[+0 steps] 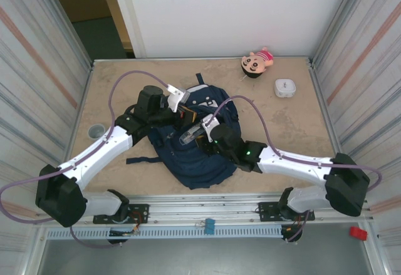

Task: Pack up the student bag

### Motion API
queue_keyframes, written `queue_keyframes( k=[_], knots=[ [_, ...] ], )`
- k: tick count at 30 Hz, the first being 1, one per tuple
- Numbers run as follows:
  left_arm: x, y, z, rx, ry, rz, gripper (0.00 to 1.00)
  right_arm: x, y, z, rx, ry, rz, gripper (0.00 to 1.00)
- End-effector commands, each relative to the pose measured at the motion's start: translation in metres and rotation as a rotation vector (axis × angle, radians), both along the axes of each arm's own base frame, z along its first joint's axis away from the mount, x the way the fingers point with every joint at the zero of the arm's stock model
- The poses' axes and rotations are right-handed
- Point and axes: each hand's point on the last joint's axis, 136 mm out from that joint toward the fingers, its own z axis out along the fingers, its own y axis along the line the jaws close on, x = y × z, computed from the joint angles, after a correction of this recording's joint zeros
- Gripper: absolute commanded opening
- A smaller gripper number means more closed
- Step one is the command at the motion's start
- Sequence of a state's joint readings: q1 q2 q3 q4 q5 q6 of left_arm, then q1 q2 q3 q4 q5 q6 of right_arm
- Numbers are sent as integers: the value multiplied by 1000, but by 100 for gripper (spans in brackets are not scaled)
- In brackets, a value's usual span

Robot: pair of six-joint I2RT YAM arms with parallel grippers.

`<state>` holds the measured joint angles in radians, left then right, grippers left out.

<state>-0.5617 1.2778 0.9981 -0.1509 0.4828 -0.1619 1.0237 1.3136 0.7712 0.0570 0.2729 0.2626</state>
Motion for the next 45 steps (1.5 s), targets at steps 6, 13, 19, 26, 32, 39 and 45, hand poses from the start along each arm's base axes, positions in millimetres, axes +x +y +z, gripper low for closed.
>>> queue_keyframes(
  k=[6, 13, 19, 26, 32, 39, 45],
  knots=[
    [-6, -20, 68, -191, -166, -100, 0, 21, 37, 15, 132, -37, -52, 28],
    [-1, -17, 64, -169, -174, -70, 0, 31, 41, 26, 159, -80, -79, 30],
    [3, -12, 46, -106, -180, -43, 0, 2, 26, 40, 183, -75, 29, 51],
    [0, -11, 40, -72, -214, -77, 0, -38, -2, 70, 94, -151, 244, 62],
    [-11, -9, 40, -35, -285, -152, 2, -33, -29, 137, 139, -313, 387, 69],
    [-23, -9, 35, -18, -365, -229, 2, -10, -46, 143, 33, -390, 554, 74],
    [-31, -13, 36, -32, -387, -291, 4, 5, -32, 125, -29, -301, 675, 73]
  ],
)
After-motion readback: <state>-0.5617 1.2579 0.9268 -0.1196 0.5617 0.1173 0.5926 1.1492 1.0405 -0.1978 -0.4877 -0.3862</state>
